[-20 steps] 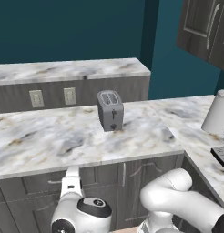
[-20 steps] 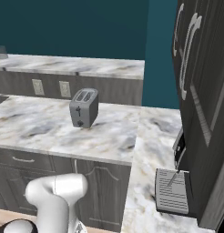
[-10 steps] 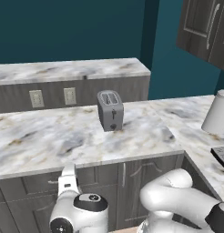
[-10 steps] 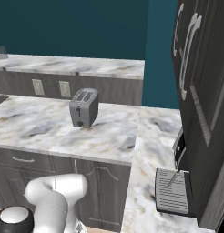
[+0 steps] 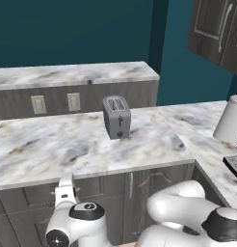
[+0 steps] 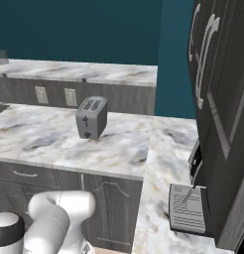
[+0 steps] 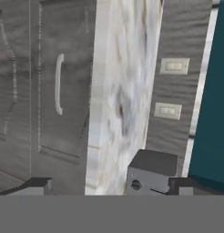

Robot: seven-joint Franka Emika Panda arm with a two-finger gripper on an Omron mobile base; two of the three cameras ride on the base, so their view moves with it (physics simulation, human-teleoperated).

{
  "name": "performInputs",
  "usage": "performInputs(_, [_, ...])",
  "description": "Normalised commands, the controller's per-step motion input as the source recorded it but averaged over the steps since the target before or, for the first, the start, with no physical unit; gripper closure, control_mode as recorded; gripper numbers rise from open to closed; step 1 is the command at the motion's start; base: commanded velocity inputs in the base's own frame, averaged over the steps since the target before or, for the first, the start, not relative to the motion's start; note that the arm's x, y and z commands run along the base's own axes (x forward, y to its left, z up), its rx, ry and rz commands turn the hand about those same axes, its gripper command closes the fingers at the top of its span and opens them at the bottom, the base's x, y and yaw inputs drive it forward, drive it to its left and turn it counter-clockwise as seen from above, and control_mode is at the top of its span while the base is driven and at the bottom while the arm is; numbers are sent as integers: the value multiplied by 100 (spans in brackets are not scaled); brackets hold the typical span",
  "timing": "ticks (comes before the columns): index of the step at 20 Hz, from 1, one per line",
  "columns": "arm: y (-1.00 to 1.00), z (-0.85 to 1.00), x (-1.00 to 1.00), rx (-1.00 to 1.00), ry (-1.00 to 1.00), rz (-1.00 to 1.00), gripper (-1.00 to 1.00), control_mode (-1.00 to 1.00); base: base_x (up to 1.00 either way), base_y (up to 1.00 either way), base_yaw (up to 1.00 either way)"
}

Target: Take the tongs from the drawer on the left and place them on the dining counter next to the tray containing the kebab skewer.

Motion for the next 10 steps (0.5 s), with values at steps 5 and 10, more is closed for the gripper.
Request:
performInputs(5, [12, -65, 35, 0, -12, 0, -100, -100, 0, 0, 0])
performInputs(10, [10, -61, 32, 0, -6, 0, -100, -100, 0, 0, 0])
